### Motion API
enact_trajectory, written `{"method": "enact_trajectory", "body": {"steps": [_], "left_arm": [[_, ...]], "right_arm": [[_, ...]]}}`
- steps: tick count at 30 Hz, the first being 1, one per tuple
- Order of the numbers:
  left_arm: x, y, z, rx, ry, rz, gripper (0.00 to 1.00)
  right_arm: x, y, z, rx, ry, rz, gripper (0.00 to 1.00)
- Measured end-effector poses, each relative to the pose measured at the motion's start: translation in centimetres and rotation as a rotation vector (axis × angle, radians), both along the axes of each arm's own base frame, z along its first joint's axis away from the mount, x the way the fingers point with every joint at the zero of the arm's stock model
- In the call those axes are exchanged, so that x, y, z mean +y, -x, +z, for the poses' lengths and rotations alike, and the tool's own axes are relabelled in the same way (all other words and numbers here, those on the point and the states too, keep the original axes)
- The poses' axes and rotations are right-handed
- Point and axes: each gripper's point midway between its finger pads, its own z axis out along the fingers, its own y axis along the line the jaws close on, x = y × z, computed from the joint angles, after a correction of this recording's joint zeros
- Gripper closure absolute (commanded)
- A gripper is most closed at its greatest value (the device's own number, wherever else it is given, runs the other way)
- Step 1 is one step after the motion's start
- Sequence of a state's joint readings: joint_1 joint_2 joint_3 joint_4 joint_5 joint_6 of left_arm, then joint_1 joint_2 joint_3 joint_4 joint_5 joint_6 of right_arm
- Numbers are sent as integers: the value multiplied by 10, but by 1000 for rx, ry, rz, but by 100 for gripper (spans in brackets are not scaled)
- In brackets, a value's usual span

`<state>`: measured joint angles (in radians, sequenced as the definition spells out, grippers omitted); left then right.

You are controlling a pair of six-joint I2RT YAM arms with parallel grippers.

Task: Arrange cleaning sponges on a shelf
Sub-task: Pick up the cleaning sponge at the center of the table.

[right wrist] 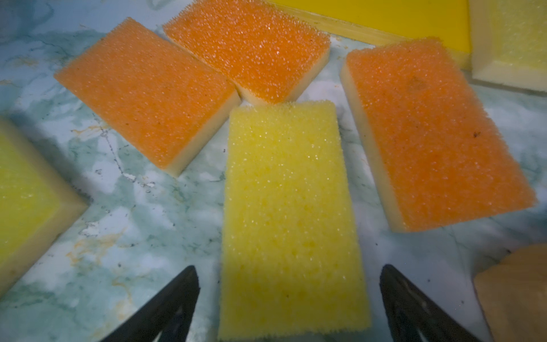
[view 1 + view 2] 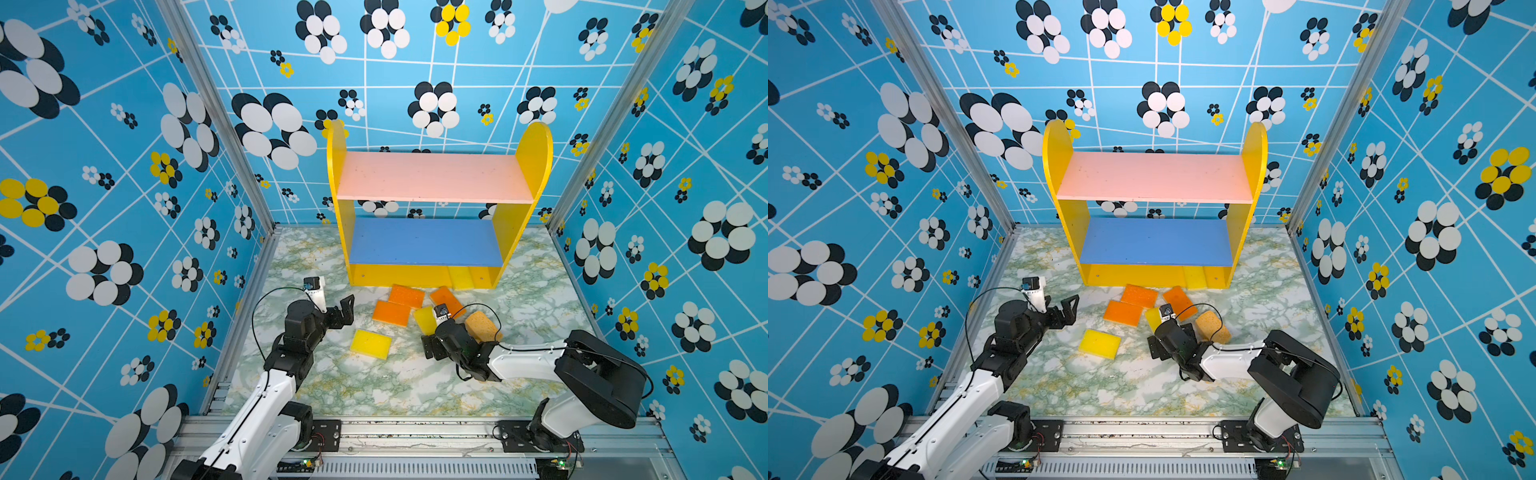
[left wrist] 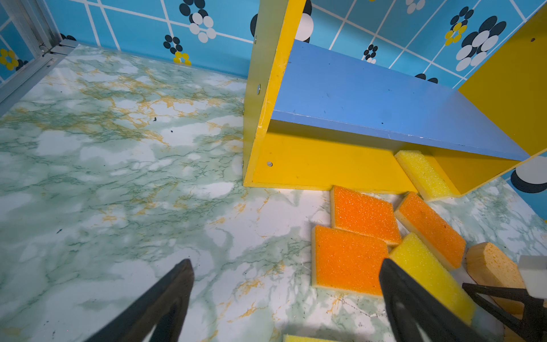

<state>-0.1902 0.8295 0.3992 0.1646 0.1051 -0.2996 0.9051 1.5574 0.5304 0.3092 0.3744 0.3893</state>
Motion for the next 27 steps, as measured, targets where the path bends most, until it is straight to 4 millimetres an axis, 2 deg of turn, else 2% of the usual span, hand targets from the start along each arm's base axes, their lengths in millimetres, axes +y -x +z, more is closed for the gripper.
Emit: {"method": "enact_trajectory", "body": {"steps": [6, 11, 17, 21, 27], "left_arm": [[2, 1, 5, -15, 6, 14, 1], [4, 2, 11, -34, 11, 28, 1], [5, -2, 4, -7, -1, 41, 1], [5, -4, 3, 1, -5, 41, 1], [4, -7, 17, -34, -21, 32, 1]], "right_arm": [[-6, 3, -6, 6, 18, -1, 9], [-5, 3, -7, 6, 20, 4, 23], [-4, 3, -9, 7, 19, 4, 36], [-1, 4, -8, 10, 4, 15, 40], [1, 11, -3, 21, -33, 45, 44]]}}
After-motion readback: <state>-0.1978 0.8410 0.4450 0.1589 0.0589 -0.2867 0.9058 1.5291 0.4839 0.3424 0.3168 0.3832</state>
